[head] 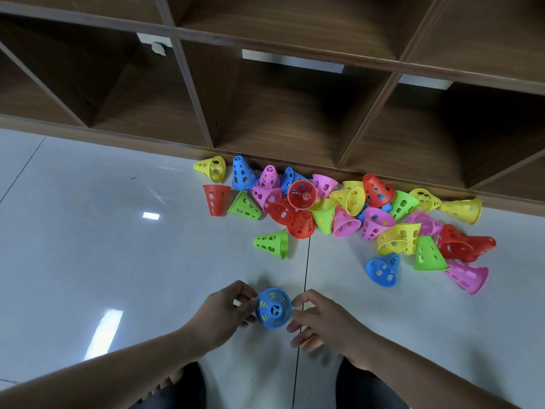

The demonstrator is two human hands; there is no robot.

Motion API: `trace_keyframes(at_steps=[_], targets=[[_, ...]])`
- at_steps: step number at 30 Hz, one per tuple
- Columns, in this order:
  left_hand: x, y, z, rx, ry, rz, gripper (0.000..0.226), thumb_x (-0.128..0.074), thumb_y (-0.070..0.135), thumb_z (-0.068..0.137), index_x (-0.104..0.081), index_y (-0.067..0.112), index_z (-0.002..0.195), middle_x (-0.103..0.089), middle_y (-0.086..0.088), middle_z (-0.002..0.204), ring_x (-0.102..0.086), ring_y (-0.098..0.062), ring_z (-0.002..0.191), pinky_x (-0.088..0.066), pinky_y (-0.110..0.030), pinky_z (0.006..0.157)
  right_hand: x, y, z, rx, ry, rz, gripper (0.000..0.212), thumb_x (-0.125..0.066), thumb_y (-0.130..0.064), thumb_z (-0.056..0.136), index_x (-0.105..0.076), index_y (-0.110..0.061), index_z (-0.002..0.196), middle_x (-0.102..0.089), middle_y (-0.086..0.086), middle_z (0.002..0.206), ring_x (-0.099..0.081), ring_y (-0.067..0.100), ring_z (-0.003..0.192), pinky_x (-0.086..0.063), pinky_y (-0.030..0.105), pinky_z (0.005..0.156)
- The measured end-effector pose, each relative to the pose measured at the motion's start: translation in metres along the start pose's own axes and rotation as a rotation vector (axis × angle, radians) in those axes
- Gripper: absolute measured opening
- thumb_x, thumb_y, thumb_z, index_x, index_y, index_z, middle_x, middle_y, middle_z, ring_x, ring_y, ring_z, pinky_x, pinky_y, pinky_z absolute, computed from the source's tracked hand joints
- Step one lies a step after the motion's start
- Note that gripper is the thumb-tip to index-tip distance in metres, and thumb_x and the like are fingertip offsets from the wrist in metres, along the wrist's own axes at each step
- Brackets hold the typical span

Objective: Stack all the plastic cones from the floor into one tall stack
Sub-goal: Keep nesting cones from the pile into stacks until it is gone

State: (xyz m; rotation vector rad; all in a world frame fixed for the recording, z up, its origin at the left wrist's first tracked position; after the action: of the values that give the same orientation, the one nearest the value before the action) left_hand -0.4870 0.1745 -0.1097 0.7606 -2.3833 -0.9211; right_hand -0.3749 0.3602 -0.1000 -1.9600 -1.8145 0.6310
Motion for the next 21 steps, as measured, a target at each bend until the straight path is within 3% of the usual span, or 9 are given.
trace_keyframes(at_steps=[7,12,17,21], targets=[[0.007,0.009,0.011,0.009,0.04,-0.066,0.008,-0.068,0.029,0.102,-0.072,0.023,0.105,-0.077,0.01,0.103,-0.08,-0.017,0.087,-0.061,-0.046,0.096,0.006,-0.011,0.016,0.086,0.028,0.047,0.028,-0.065,-0.017,0.1,-0.059,-0.02,0.127,-0.076,0.022,0.111,-0.078,0.025,0.1,-0.062,0.047,0.096],[0.027,0.016,0.035,-0.027,0.076,-0.073,0.006,-0.067,0.021,0.103,-0.071,0.021,0.107,-0.077,-0.001,0.107,-0.08,-0.02,0.091,-0.063,-0.048,0.093,0.02,-0.04,0.029,0.156,0.107,-0.142,0.028,-0.058,-0.008,0.1,-0.064,-0.026,0.12,-0.075,0.009,0.111,-0.077,0.026,0.098,-0.061,0.041,0.087],[0.068,0.029,0.063,-0.09,0.156,0.089,0.011,-0.066,0.023,0.101,-0.072,0.029,0.107,-0.077,0.012,0.099,-0.077,-0.018,0.093,-0.063,-0.045,0.089,0.032,-0.076,0.04,0.299,0.273,-0.317,0.031,-0.056,-0.012,0.1,-0.065,-0.036,0.117,-0.068,-0.01,0.111,-0.072,0.016,0.095,-0.059,0.048,0.092],[0.109,0.055,0.079,-0.184,0.295,0.209,0.014,-0.069,0.025,0.101,-0.072,0.032,0.113,-0.073,0.015,0.111,-0.071,-0.003,0.09,-0.055,-0.028,0.08,0.025,-0.095,0.046,0.365,0.253,-0.379,0.041,-0.054,-0.011,0.103,-0.063,-0.04,0.131,-0.062,-0.014,0.131,-0.062,0.006,0.111,-0.049,0.022,0.092]])
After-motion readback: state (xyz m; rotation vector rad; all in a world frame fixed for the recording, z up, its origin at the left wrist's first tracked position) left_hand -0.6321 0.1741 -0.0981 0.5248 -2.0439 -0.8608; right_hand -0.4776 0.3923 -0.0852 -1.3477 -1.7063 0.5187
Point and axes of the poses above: each hand's wrist, its own z-axis towards the middle knuckle, its own x-axis out of the back of the hand, y = z × x, the point moved 9 cm from there along z, towards the middle knuckle
